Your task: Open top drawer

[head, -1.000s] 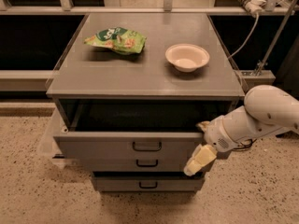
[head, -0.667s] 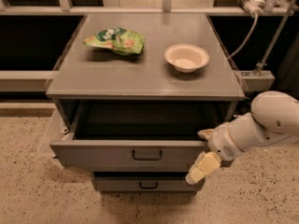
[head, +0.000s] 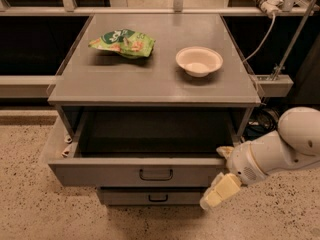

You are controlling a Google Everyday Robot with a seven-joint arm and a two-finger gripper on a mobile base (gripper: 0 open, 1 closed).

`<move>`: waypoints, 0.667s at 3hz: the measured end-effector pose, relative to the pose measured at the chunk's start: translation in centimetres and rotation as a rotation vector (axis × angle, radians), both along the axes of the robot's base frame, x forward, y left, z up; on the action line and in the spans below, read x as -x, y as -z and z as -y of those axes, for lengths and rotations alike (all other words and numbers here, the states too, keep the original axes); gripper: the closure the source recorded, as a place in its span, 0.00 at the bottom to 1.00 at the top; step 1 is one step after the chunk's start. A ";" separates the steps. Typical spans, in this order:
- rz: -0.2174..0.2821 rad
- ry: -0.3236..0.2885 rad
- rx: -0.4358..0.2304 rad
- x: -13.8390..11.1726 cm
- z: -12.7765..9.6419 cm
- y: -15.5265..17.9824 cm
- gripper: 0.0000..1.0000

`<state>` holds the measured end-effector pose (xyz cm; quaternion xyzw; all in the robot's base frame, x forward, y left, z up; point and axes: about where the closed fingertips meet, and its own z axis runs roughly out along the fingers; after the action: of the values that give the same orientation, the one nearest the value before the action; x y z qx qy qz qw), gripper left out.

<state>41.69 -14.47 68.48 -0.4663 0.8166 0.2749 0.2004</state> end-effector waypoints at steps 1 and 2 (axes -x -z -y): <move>-0.004 0.003 -0.002 0.1 0.0 0.0 0.00; 0.048 0.039 0.010 0.5 0.7 -0.7 0.00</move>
Offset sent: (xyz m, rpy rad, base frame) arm -0.0228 -0.0379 0.0359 -0.0540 -0.2448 -0.1815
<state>41.18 -15.13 69.17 -0.4578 0.8218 0.2556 0.2229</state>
